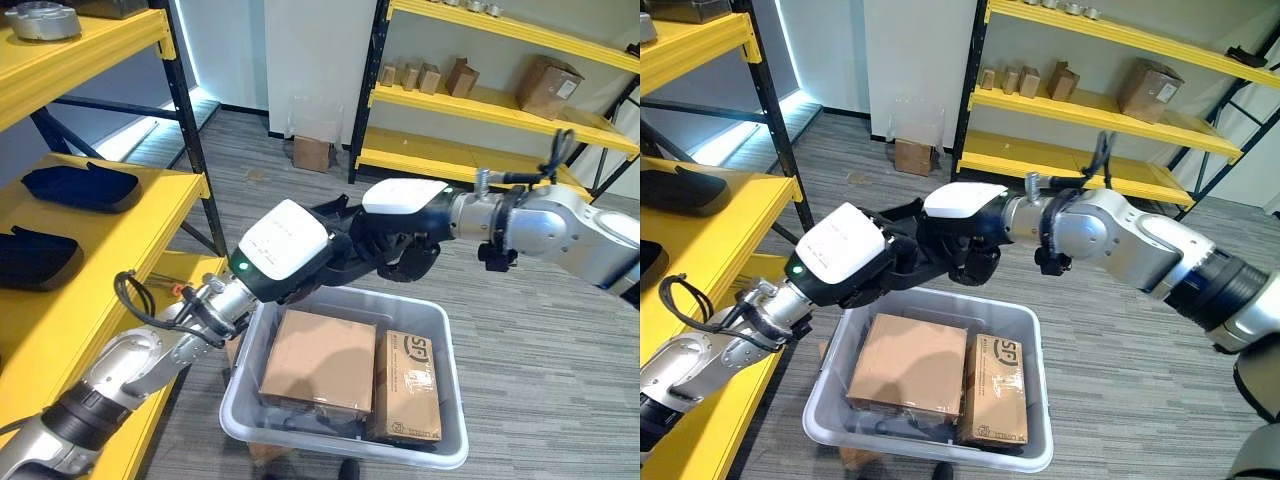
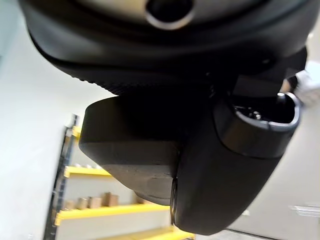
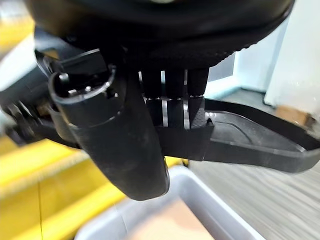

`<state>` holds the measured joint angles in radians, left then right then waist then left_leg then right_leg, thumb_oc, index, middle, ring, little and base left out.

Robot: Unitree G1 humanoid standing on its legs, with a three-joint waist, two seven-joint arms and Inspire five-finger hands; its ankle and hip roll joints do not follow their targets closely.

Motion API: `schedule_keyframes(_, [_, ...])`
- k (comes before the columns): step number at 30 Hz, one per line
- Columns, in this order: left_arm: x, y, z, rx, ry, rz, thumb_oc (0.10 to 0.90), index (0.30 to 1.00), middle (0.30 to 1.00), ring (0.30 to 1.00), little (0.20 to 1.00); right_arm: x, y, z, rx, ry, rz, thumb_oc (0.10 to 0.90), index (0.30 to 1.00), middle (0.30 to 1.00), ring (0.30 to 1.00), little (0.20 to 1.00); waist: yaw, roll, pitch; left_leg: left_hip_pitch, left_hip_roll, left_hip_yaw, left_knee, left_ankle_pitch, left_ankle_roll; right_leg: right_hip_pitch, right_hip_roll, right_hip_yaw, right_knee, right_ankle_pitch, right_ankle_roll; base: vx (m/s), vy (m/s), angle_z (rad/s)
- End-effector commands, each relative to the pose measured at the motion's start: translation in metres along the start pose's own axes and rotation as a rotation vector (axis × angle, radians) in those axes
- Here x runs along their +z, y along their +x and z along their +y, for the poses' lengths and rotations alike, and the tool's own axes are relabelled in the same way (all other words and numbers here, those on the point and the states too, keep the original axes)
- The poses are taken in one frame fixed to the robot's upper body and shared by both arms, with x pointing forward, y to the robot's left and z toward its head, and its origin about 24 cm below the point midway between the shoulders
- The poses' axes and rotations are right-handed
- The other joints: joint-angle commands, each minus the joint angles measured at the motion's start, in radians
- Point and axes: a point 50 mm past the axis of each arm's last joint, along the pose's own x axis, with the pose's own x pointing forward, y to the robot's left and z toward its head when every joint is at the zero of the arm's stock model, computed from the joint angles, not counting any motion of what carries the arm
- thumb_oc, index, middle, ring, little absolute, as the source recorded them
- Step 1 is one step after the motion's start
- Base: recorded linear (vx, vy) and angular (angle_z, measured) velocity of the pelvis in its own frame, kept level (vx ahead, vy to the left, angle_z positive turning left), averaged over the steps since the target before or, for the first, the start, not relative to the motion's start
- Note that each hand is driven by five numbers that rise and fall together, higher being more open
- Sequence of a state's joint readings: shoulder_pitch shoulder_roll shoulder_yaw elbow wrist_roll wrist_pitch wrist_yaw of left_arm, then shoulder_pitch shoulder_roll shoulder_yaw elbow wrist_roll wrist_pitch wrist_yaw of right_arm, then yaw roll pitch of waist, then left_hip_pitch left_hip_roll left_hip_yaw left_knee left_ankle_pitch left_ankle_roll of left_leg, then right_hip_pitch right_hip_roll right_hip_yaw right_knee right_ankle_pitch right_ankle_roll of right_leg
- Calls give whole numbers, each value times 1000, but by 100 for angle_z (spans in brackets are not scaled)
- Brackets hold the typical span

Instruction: Move parts from the plastic box to the shelf.

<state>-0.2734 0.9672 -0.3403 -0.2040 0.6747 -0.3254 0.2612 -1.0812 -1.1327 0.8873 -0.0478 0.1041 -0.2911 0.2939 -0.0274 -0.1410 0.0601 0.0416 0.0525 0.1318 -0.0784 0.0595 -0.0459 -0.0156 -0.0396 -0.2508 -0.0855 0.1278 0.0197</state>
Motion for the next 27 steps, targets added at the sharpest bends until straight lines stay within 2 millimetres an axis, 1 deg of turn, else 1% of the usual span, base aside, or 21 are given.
schedule_keyframes(1, [2,-4,4,17,-6,-18,400,300,300,300,300,51,-20,-88,-433,-118,-246,900,1000,1000,1000,1000,-1,-13,-75,53,-10,10,-7,-93,-13,80,-17,27,5,-82,123,0,0,0])
schedule_keyframes(3, [-3,-11,5,20,-3,22,400,300,300,300,300,46,-32,-82,-484,-89,-229,900,1000,1000,1000,1000,-3,-8,-75,53,-10,11,-7,-94,-11,79,-19,29,5,-81,125,0,0,0])
schedule_keyframes(4, [-8,-20,5,31,-5,75,400,300,300,300,300,36,-47,-72,-556,-23,-202,900,1000,1000,1000,1000,-9,4,-74,53,-10,11,-7,-96,-9,78,-20,28,6,-83,126,19,22,-3])
schedule_keyframes(5, [-10,-23,5,34,-5,92,400,300,300,300,300,33,-52,-66,-577,-2,-187,900,1000,1000,1000,1000,-9,5,-75,52,-11,10,-7,-96,-8,78,-21,28,6,-83,126,22,20,-3])
schedule_keyframes(6, [-13,-27,6,43,-4,118,400,300,300,300,300,29,-56,-62,-597,16,-174,900,1000,1000,1000,1000,-12,11,-73,52,-12,11,-7,-97,-7,78,-23,28,6,-83,126,21,15,-5])
schedule_keyframes(7, [-18,-35,7,52,0,166,400,300,300,300,300,22,-70,-48,-649,57,-128,900,1000,1000,1000,1000,-16,18,-73,53,-13,12,-7,-98,-5,79,-25,27,6,-84,127,17,11,-9])
schedule_keyframes(8, [-17,-35,7,48,2,163,400,300,300,300,300,22,-72,-47,-652,60,-125,900,1000,1000,1000,1000,-14,14,-75,53,-13,11,-7,-98,-5,79,-25,26,6,-84,127,15,11,-11])
schedule_keyframes(10, [-20,-40,11,55,27,184,400,300,300,300,300,19,-82,-33,-688,126,-107,900,1000,1000,1000,1000,-13,18,-74,52,-14,9,-7,-100,-3,79,-25,25,6,-85,128,21,10,-6])
schedule_keyframes(11, [-19,-43,14,79,22,196,400,300,300,300,300,16,-86,-25,-712,204,-108,900,1000,1000,1000,1000,-14,25,-71,51,-15,9,-7,-100,-2,77,-26,24,7,-85,128,0,0,0])
schedule_keyframes(12, [-19,-46,15,84,15,210,400,300,300,300,300,13,-91,-17,-738,266,-103,900,1000,1000,1000,1000,-12,26,-70,51,-16,9,-7,-100,-1,77,-27,24,7,-85,128,0,0,0])
schedule_keyframes(13, [-18,-47,15,81,15,208,400,300,300,300,300,14,-92,-16,-738,271,-102,900,1000,1000,1000,1000,-11,22,-72,51,-16,9,-7,-100,-1,77,-27,24,8,-85,128,0,0,0])
schedule_keyframes(14, [-17,-54,16,90,8,231,400,300,300,300,300,16,-100,-4,-782,365,-127,900,1000,1000,1000,1000,-11,28,-72,49,-17,8,-7,-101,0,76,-28,24,8,-88,129,12,-2,-3])
schedule_keyframes(17, [-21,-65,14,95,-9,297,400,300,300,300,300,7,-110,20,-871,540,-99,900,1000,1000,1000,1000,-11,33,-69,47,-18,6,-7,-101,1,74,-30,23,11,-91,127,0,0,0])
schedule_keyframes(20, [-24,-75,11,103,-19,363,400,300,300,300,300,2,-119,38,-926,622,-45,900,1000,1000,1000,1000,-11,39,-67,47,-19,4,-7,-103,3,74,-31,20,12,-94,124,0,0,0])
schedule_keyframes(24, [-26,-95,5,137,-71,485,400,300,300,300,300,-2,-129,66,-1015,747,28,900,1000,1000,1000,1000,-11,47,-64,46,-21,2,-7,-104,5,75,-32,17,11,-96,122,0,0,0])
schedule_keyframes(27, [-25,-110,1,174,-130,580,400,300,300,300,300,-4,-134,93,-1073,874,92,900,1000,1000,1000,1000,-11,54,-60,44,-23,-1,-7,-103,7,71,-33,17,12,-96,119,-12,-7,1])
